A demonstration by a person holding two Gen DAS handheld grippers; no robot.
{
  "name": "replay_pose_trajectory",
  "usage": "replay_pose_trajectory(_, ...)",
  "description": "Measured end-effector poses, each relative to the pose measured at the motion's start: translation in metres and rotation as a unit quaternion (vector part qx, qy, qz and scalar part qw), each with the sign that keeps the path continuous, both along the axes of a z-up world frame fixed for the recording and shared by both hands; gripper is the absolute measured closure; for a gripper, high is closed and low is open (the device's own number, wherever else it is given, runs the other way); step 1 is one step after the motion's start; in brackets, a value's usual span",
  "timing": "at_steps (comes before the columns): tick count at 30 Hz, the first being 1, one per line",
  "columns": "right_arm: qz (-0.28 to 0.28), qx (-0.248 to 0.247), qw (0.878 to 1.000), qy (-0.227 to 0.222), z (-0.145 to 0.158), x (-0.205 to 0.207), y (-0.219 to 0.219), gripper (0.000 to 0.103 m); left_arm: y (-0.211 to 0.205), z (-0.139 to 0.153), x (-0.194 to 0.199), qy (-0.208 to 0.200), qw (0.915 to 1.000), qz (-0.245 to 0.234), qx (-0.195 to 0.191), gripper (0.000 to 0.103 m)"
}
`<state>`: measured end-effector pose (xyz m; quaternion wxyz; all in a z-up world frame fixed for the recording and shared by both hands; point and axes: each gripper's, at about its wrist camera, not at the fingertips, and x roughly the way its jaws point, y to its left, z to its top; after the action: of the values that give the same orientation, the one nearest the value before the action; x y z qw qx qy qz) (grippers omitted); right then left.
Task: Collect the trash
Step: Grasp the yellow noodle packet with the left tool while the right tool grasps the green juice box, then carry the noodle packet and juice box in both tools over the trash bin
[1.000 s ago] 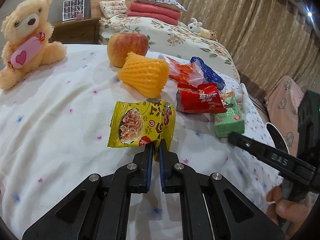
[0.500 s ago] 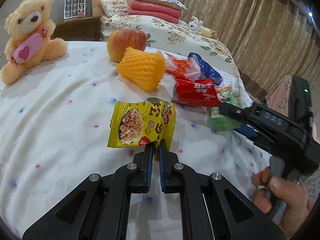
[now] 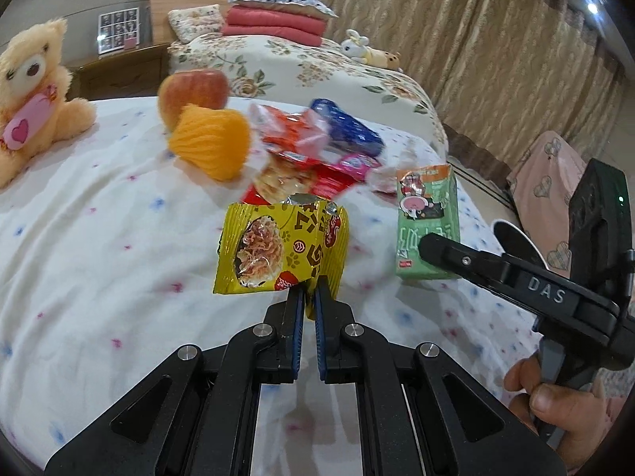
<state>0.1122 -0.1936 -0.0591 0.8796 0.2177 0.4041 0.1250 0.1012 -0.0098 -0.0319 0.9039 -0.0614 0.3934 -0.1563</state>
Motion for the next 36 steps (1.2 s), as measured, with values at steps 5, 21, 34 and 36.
replay_pose_trajectory(5,-0.023,0.004,1.0,-0.003,0.004,-0.02,-0.03,0.071,-0.026,0.002,-0.006,0.0,0.9997,-0.026,0.0,0.098)
replay_pose_trajectory(21,-0.094,0.008,0.995,-0.011,0.01,-0.06,-0.112,0.071,-0.113,0.01,-0.019,-0.007,0.9942,-0.107,0.014,0.098)
replay_pose_trajectory(34,-0.157,0.004,0.987,-0.013,0.013,-0.084,-0.175,0.071,-0.187,0.016,-0.022,-0.017,0.9844,-0.173,0.03,0.098)
replay_pose_trajectory(36,-0.166,0.003,0.986,-0.012,0.012,-0.086,-0.183,0.071,-0.197,0.016,-0.022,-0.018,0.9828,-0.181,0.033,0.098)
